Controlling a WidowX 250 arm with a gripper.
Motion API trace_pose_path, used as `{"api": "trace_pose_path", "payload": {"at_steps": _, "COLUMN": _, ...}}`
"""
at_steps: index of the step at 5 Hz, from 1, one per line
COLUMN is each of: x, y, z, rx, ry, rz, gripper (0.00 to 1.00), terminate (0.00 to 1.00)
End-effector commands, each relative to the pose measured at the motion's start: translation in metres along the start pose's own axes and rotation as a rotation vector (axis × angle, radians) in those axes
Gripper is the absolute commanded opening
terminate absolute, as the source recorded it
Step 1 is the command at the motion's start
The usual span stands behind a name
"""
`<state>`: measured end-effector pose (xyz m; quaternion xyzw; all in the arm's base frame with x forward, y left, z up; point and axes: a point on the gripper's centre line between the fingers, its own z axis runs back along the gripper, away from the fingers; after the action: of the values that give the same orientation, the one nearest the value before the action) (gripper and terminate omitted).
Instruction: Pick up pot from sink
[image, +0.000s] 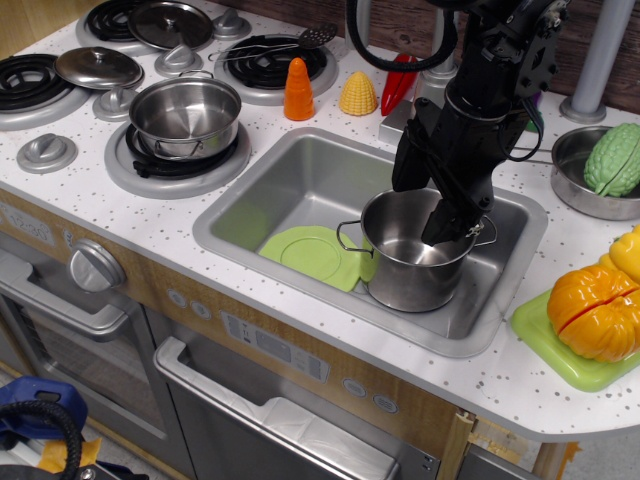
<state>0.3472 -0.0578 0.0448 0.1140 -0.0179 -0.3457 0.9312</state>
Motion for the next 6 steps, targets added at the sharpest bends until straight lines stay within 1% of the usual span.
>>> {"api": "trace_pose_path", "payload": {"at_steps": 1, "x": 0.0, "y": 0.0, "z": 0.0, "rx": 0.0, "ry": 0.0, "rz": 0.0, "gripper": 1.0, "terminate": 0.0}}
{"api": "trace_pose_path", "payload": {"at_steps": 2, "x": -0.002, "y": -0.012, "z": -0.015, "rx": -0.009, "ry": -0.014, "rz": -0.081, "gripper": 1.0, "terminate": 0.0}}
{"api": "trace_pose_path", "payload": {"at_steps": 3, "x": -0.003, "y": -0.009, "z": -0.031, "rx": -0.042, "ry": -0.04, "rz": -0.123, "gripper": 1.0, "terminate": 0.0}}
{"api": "trace_pose_path", "payload": {"at_steps": 4, "x": -0.003, "y": -0.006, "z": -0.05, "rx": -0.095, "ry": -0.093, "rz": -0.14, "gripper": 1.0, "terminate": 0.0}}
{"api": "trace_pose_path", "payload": {"at_steps": 5, "x": -0.004, "y": -0.01, "z": -0.069, "rx": -0.111, "ry": -0.136, "rz": -0.125, "gripper": 1.0, "terminate": 0.0}}
{"api": "trace_pose_path", "payload": {"at_steps": 6, "x": -0.004, "y": -0.012, "z": -0.078, "rx": -0.122, "ry": -0.155, "rz": -0.109, "gripper": 0.0, "terminate": 0.0}}
